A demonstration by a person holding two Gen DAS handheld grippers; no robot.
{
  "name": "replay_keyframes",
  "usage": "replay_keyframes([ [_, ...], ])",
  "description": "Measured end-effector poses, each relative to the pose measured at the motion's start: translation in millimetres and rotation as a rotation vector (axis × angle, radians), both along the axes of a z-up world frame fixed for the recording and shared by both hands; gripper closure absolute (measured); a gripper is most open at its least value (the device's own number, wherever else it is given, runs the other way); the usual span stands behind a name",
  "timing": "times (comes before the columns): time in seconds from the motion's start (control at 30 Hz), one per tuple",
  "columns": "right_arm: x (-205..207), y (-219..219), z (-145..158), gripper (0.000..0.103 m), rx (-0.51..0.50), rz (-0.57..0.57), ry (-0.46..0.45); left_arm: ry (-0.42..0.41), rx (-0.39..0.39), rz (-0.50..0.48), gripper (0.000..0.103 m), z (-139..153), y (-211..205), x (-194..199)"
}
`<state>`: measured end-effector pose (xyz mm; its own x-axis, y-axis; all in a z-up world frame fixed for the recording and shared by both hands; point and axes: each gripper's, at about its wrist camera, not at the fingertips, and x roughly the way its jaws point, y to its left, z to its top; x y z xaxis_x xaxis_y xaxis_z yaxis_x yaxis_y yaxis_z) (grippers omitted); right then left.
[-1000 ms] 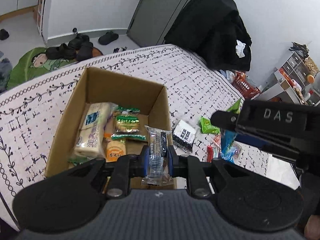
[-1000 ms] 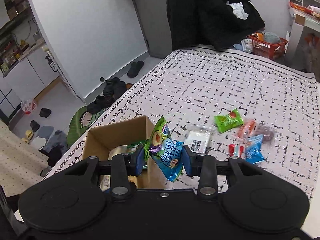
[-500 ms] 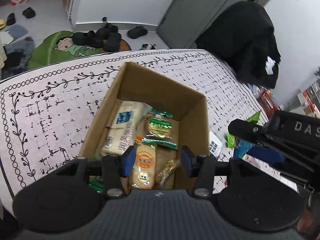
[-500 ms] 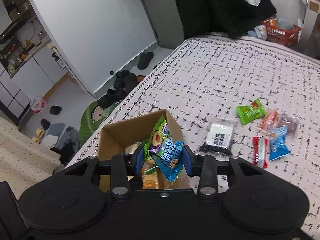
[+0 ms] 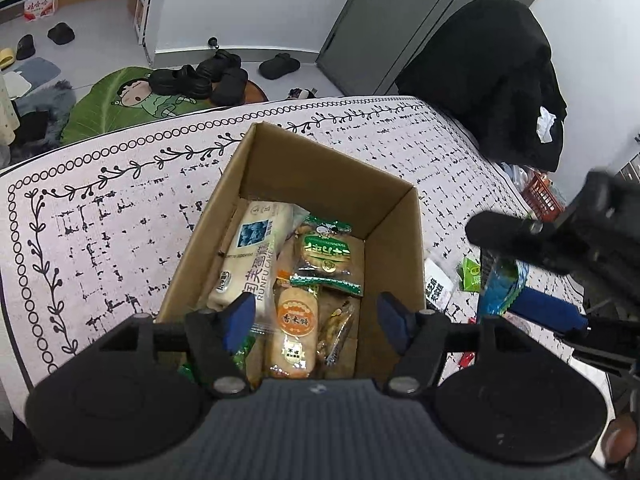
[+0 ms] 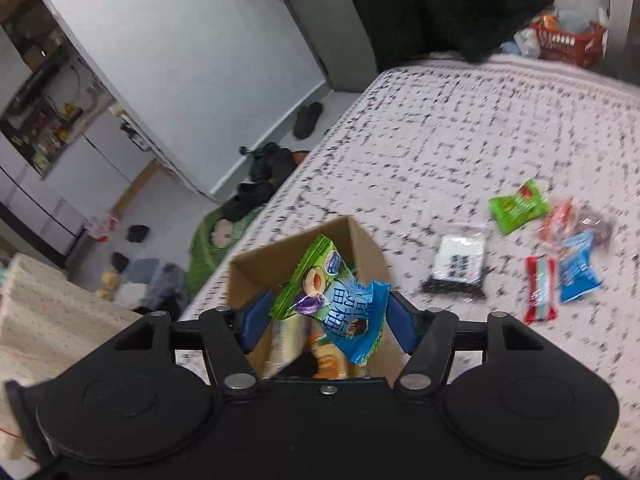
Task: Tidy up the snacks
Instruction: 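Carry both snacks over the cardboard box and open both grippers to drop them, then grasp the red-and-white bar with the left gripper while the right grasps the blue packet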
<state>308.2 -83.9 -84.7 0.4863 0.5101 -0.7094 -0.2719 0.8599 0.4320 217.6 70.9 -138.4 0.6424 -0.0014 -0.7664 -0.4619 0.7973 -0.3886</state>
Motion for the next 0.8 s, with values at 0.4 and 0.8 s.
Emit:
replay_keyframes([
  [0.4, 0, 1, 4, 0.021, 0.05, 0.015, -0.005, 0.011, 0.031, -0.015, 0.031, 1, -9, -1],
  [0.8, -2, -40, -12, 0.021, -0.035, -0.065, 0.012, 0.009, 0.027, -0.044, 0.025, 0, -14, 3],
])
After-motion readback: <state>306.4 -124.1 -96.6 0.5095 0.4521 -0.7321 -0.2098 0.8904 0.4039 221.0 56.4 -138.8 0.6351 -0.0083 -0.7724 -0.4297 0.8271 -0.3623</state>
